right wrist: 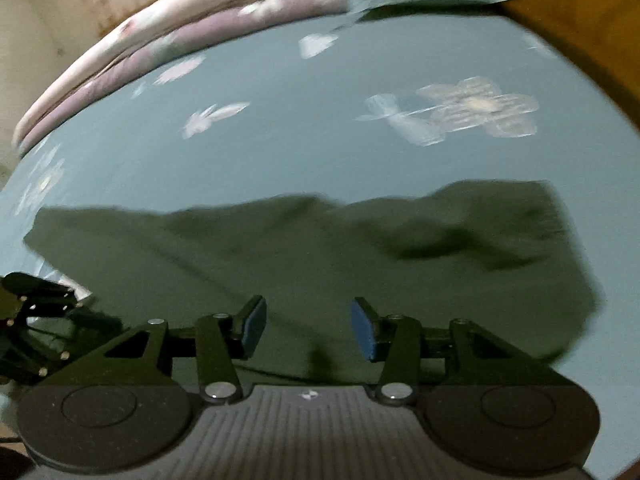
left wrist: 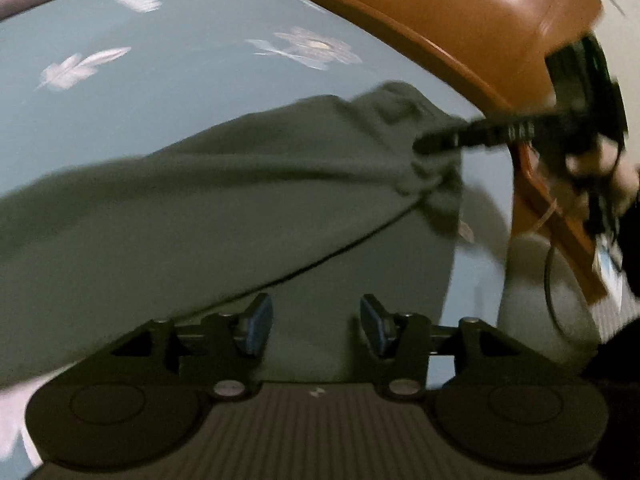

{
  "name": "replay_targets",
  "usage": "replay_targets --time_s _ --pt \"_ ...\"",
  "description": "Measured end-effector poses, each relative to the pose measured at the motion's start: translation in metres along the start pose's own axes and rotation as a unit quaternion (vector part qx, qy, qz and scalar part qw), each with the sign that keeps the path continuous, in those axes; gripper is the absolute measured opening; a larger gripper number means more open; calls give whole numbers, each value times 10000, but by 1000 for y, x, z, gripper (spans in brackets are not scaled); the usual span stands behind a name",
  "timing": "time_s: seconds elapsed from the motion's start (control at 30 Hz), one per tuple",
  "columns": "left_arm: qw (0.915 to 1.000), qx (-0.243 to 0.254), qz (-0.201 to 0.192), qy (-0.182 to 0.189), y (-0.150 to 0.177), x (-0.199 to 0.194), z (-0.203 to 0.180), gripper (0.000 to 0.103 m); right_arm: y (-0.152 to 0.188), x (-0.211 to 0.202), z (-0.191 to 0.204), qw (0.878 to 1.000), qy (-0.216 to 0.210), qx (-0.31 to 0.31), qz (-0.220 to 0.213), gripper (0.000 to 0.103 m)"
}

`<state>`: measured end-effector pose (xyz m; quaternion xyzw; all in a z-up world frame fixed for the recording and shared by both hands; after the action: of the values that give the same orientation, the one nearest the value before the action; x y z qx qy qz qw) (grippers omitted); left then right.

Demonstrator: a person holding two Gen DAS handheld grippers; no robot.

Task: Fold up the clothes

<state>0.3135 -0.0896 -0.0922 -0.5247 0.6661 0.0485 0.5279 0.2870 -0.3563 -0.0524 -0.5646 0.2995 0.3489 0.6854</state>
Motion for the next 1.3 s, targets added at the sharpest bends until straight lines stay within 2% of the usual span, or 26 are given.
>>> replay_targets --time_s 0.17,0.3,0.37,0.43,0.5,0.6,0.8,0.93,1.0,1.07,1.13,1.2,1.3 --pt "9968 -671 -283 340 10 -5 20 54 5 24 39 9995 -124 -130 260 52" --pt "9924 -1006 -374 601 14 -6 30 57 17 43 51 9967 171 -255 755 53" --pt "9917 -1062 -365 631 14 -5 31 59 21 50 51 9962 187 -223 821 57" --pt "9908 -1131 -369 652 15 -5 32 59 20 53 52 9966 123 -165 799 66" --pt "9893 -1249 -362 657 14 -5 33 59 19 55 54 9965 92 -198 811 71" --pt "9881 -1407 -301 543 12 -11 33 59 21 56 56 9967 47 -231 778 76" --pt "9883 -1495 -309 53 6 -33 30 63 28 47 50 9987 -154 -81 482 77" --pt "9853 -1627 -464 -248 8 -44 31 64 28 29 55 9992 -209 -311 163 75" --pt "9816 -1797 -554 -317 10 -45 31 64 25 13 65 9970 -343 -687 -89 74" --pt "9764 -2014 -676 -384 12 -46 30 64 24 3 79 9912 -426 -1223 -279 71" --pt "9708 -2203 -840 -434 15 -48 27 64 26 1 93 9809 -531 -1843 -314 56" --pt "9625 -2485 -1004 -428 18 -50 23 65 31 0 107 9656 -644 -2497 -319 47" --pt "9444 -3023 -1237 -376 23 -52 19 68 33 19 129 9367 -772 -3410 -191 42"
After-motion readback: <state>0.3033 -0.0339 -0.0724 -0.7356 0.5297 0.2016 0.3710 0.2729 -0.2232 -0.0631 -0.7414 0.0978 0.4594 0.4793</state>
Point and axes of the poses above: each gripper's, at about its wrist camera, not at the fingertips, and x roughly the way its jaws point, z to its left, y to its underside, the point moved 5 cm from there along x, roughly the way its jaws point, and after that the axes turned 6 degrees about -x, right-handed, at the moved point
